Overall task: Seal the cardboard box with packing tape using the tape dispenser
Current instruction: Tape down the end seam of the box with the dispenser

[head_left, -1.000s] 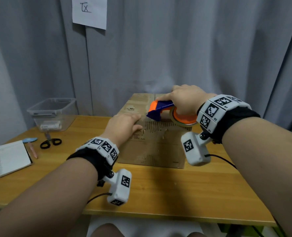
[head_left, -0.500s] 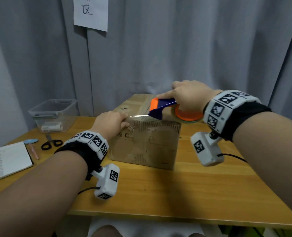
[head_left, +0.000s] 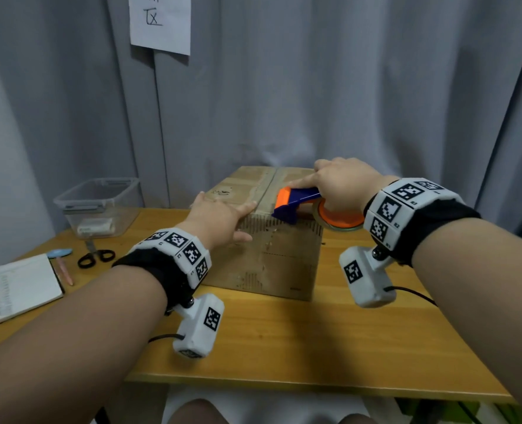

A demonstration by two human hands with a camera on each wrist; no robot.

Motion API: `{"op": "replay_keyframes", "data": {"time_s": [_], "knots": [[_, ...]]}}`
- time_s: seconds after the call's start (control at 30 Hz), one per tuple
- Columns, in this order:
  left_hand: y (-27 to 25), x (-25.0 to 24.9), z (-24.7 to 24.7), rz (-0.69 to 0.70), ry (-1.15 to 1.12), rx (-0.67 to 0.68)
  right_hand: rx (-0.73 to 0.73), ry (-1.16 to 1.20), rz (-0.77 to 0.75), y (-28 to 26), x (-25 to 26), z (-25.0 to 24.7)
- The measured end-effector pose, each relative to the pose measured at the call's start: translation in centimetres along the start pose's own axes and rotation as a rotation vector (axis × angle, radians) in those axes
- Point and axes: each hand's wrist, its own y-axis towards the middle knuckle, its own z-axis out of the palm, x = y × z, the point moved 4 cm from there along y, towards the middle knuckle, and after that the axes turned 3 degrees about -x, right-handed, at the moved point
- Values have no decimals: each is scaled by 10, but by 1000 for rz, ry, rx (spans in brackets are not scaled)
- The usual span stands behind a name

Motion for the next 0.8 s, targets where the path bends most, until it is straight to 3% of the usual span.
{"op": "replay_keyframes", "data": {"time_s": [0.13, 0.33, 0.8], "knots": [[0, -12, -8, 36, -45, -53, -13, 17, 5, 0, -1, 0], [-1, -31, -11, 88, -388, -211, -37, 19, 25, -4, -1, 2], [10, -30, -23, 25, -321, -52, -39, 3, -3, -7, -4, -2]]}}
